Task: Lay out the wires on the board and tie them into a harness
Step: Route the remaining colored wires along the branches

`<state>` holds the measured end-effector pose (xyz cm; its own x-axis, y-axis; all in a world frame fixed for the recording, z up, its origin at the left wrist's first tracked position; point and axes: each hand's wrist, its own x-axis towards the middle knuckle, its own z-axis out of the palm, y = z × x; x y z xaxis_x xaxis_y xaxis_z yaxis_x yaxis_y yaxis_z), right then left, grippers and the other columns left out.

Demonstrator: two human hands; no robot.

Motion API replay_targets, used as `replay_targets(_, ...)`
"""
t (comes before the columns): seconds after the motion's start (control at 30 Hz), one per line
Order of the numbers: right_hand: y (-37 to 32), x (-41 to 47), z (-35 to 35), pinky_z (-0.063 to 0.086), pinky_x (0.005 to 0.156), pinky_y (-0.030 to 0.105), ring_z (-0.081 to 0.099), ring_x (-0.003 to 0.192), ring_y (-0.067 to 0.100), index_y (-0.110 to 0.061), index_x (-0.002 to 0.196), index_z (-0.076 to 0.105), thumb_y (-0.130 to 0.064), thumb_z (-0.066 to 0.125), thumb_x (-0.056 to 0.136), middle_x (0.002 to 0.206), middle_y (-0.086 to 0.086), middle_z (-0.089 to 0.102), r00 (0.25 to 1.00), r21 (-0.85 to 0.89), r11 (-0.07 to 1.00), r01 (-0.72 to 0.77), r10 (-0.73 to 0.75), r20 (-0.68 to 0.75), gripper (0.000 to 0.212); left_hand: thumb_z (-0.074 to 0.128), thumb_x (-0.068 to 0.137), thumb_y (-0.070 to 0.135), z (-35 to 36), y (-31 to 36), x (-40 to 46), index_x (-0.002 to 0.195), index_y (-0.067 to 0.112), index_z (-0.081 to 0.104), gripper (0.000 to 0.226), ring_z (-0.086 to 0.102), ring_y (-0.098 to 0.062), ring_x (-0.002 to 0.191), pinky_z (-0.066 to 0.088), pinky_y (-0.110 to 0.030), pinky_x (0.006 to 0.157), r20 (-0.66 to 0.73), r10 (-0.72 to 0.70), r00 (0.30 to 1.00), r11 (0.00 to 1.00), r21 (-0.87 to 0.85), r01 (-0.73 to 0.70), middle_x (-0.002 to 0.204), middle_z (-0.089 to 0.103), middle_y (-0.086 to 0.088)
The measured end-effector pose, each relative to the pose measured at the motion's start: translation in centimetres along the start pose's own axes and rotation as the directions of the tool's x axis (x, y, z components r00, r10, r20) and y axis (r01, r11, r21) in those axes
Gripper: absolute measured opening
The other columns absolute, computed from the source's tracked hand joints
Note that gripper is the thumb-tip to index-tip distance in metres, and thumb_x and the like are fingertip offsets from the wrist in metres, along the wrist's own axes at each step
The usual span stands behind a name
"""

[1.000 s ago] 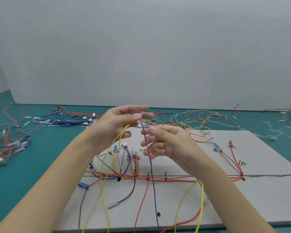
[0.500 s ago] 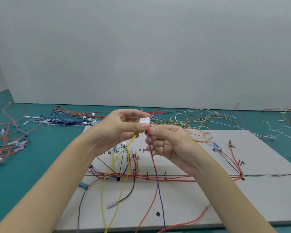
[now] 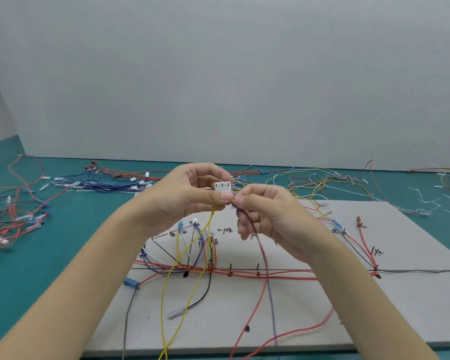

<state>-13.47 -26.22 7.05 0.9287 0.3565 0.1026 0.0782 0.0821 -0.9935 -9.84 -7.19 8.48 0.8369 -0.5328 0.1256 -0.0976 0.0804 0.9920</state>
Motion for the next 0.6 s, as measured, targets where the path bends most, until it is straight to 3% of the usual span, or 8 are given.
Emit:
replay_targets(0.1,-0.2,0.0,-0.2,0.048,0.050,0.026,0.055,0.048,0.019,-0.006,0.085,0.062,-0.013,0.070,0.082,0.057,0.003,0.050,0.999,-0.031,0.999,-0.019,0.020,0.034,0.011,0.074,0.071,0.000,-0.3,0.0,-0.1,0.085,0.019,0.070,0.024,0.064,-0.016,0.077,0.054,-0.022,0.071,0.085,-0.019,0.996,0.995,-0.097,0.027,0.086,0.063,-0.010)
replay_targets(0.17,-0.4,0.0,-0.4,0.049,0.053,0.027,0.054,0.051,0.019,-0.008,0.084,0.067,-0.007,0.069,0.081,0.061,0.004,0.053,0.998,-0.080,0.997,-0.017,0.022,0.065,0.003,0.071,0.071,-0.001,-0.5,0.0,0.0,0.085,0.019,0.069,0.024,0.064,-0.015,0.070,0.053,-0.020,0.064,0.107,-0.038,0.994,0.989,-0.139,0.053,0.079,0.063,-0.008)
replay_targets(0.23,-0.5,-0.2,-0.8,0.048,0.052,0.027,0.049,0.050,0.018,-0.012,0.081,0.070,-0.006,0.066,0.078,0.061,0.004,0.051,0.992,-0.080,0.996,-0.047,0.056,0.113,0.008,0.073,0.066,0.002,-0.9,0.1,-0.1,0.084,0.020,0.071,0.026,0.061,-0.012,0.063,0.049,-0.019,0.056,0.130,-0.058,0.990,0.971,-0.224,0.086,0.073,0.060,-0.005)
replay_targets(0.4,-0.7,-1.0,-1.9,0.045,0.046,0.023,0.040,0.041,0.009,-0.015,0.085,0.072,-0.006,0.060,0.080,0.055,0.000,0.027,0.972,0.233,0.958,-0.169,0.122,0.201,0.016,0.084,0.050,0.005,-2.8,0.7,-0.7,0.088,0.012,0.073,0.040,0.046,-0.005,0.044,0.041,-0.018,0.044,0.204,-0.132,0.970,0.832,-0.509,0.220,0.079,0.045,-0.001)
replay_targets(0.5,-0.8,-1.3,-2.9,0.034,0.034,0.017,0.027,0.032,0.002,-0.016,0.089,0.076,-0.013,0.072,0.073,0.043,-0.011,0.029,0.973,0.395,0.897,-0.196,0.127,0.195,0.017,0.087,0.047,0.011,-3.6,0.9,-0.9,0.088,0.013,0.074,0.043,0.038,-0.001,0.038,0.035,-0.016,0.042,0.169,-0.191,0.967,0.881,-0.406,0.245,0.084,0.043,-0.002)
replay_targets(0.6,-0.9,-1.6,-3.9,0.034,0.033,0.013,0.025,0.035,0.004,-0.006,0.114,0.069,-0.019,0.073,0.076,0.049,-0.009,0.041,0.950,0.511,0.840,-0.181,0.015,0.313,0.041,0.084,0.058,0.018,-3.9,0.7,-0.9,0.096,0.015,0.073,0.039,0.034,0.001,0.037,0.031,-0.014,0.043,0.227,-0.257,0.939,0.926,-0.221,0.307,0.080,0.046,0.001)
